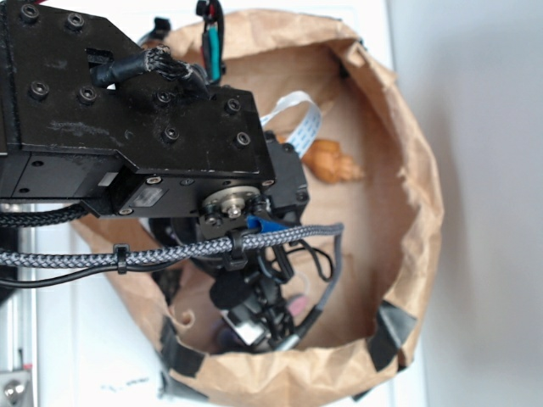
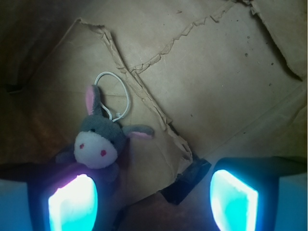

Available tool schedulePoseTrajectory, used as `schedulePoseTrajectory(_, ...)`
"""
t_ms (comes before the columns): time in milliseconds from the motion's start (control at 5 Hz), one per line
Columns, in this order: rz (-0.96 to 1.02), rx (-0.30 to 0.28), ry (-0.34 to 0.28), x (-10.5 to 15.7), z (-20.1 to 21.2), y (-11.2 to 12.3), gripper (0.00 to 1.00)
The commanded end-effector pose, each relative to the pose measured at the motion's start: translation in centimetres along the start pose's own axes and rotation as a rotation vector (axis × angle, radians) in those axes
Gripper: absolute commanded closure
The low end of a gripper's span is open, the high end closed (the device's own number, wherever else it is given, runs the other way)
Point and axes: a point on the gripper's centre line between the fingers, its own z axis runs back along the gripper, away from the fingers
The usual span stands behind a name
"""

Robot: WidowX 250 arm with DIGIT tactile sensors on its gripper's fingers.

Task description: Grab the gray animal.

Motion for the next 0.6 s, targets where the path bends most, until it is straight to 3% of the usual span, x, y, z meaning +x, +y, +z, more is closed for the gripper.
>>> schedulePoseTrajectory(0,-0.005,-0.032,-0.039,0.4,1.1,0.1,0.0)
schedulePoseTrajectory(200,0.157,-0.117,-0.076,-0.6,0.8,0.6,0.0)
schedulePoseTrajectory(400,0.203,-0.163,-0.099,3.0,-1.2,-2.4,0.0)
